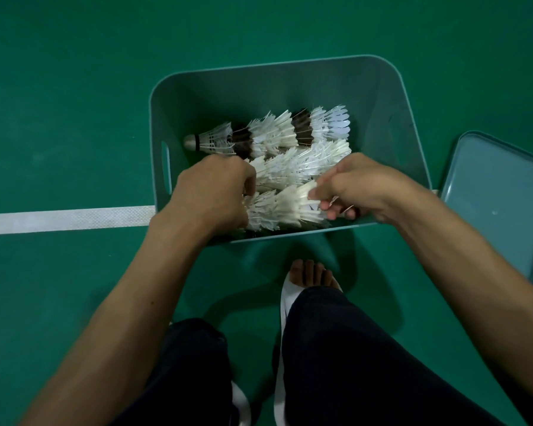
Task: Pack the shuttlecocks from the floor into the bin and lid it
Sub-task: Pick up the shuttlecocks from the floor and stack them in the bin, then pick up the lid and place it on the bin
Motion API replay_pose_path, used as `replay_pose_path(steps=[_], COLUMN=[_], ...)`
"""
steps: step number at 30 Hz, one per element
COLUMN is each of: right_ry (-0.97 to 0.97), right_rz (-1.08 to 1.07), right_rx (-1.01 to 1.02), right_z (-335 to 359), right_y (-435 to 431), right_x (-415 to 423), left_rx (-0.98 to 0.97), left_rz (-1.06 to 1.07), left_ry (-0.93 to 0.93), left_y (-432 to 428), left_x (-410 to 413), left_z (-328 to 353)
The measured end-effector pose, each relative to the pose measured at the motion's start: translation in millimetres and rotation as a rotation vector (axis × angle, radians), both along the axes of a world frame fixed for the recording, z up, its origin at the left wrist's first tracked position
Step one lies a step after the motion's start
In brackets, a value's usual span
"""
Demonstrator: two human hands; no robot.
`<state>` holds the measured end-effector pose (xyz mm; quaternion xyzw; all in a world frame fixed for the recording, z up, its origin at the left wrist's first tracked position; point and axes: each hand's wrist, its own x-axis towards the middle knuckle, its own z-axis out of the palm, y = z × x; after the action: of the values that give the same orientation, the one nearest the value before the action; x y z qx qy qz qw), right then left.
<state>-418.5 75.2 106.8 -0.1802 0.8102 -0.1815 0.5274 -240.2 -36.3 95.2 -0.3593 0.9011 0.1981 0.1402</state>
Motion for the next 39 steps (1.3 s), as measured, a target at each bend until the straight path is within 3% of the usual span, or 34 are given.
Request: replay_pose_path(steps=[8,15,17,22,25,30,33,36,39], right_ry=[0.031,0.225,0.372,0.618,0.793,0.929,0.870,0.764,0.737], right_rz=[0.169,0.355,0.293,-0.092,-0.256,-0.481,-0.544,-0.524,-0.559], right_rx=[0.061,0.103,0.024,-0.371,-0.436,-0.286,-0.072,0.095,0.246], right_z=[-13,9,27,73,85,50,0,-58,-96], right_y=[-14,-9,2,47,83,156,197,229,257], right_x=[1,-6,-18,-44,-57,-95,-110,-109,-111], left_rx=[-0.018,0.032,0.016,-0.077,-0.076,-0.137,-0.233,-0.173,-0.138], left_rz=[0.031,0.012,-0.007,-0.129,-0.252,-0.475,-0.580,-0.640,-0.755], left_ry=[0.066,0.130,0.228,0.572,0.653,0.589,0.502,0.473,0.332], left_y=[7,15,20,72,124,170,196,232,251], left_x=[-5,-12,-27,-84,-114,-135,-146,-164,-179], left_z=[-11,3,14,47,58,32,0,-38,-75])
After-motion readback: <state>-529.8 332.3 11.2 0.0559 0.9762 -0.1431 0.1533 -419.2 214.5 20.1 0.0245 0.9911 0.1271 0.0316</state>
